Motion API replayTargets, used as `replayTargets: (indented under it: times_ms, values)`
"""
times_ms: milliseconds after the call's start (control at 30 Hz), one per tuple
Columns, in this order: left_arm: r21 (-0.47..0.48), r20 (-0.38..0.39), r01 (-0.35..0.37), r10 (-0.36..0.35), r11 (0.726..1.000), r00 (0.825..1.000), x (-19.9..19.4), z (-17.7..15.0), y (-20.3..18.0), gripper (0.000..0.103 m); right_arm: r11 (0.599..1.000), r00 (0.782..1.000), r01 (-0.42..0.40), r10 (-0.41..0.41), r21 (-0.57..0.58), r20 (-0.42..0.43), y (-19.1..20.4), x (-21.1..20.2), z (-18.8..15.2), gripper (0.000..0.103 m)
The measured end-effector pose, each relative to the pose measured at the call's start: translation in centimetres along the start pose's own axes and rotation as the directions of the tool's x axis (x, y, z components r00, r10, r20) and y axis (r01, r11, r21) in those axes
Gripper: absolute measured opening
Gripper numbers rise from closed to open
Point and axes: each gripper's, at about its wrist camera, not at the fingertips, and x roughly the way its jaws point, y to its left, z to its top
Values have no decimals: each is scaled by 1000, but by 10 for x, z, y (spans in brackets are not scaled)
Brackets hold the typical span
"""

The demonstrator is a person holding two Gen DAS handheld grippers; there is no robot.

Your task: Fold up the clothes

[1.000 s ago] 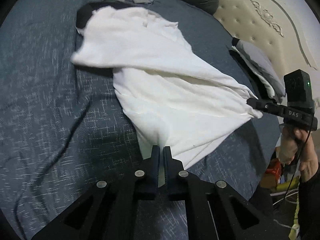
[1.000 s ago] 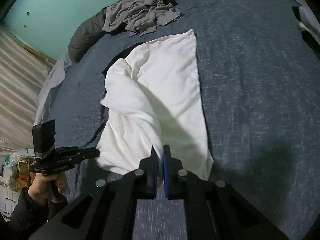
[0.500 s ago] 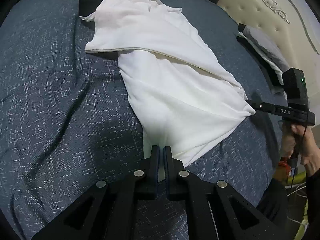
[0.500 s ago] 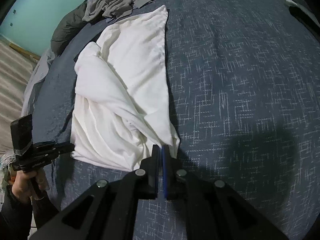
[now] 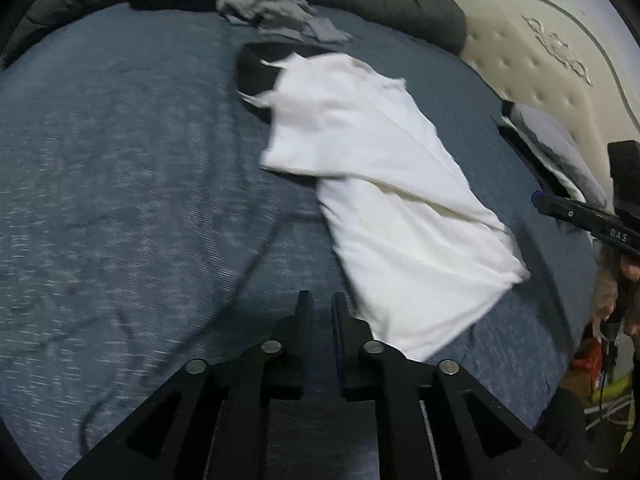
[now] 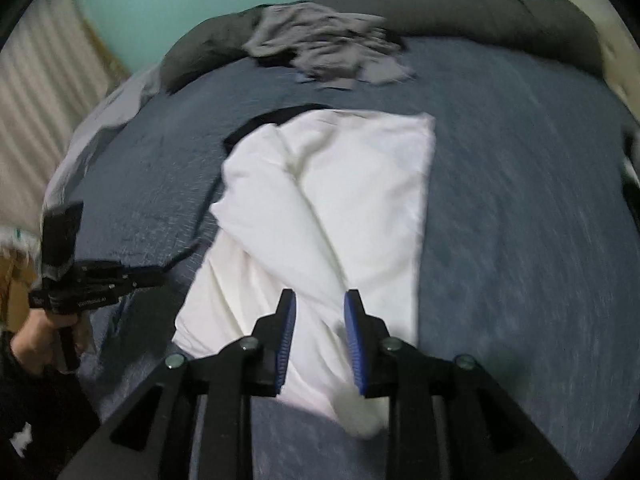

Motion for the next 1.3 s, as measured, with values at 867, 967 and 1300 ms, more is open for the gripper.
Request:
replayTargets:
  times_ms: [867,967,1300]
  values:
    - [-134,105,-30,45,991,993,-20,-6,68,52,934,993,61,-92,-352,-73,148,150,64,29]
    - [-135,107,-38,53,990,993,-20,-7,70,55,930,991,69,-106,-362,-85,151,160,67,31]
    - [-144,101,-68,83,987,991,-20,-8,77,60,921,981,111,-162,-375,-110,151,189,69,30]
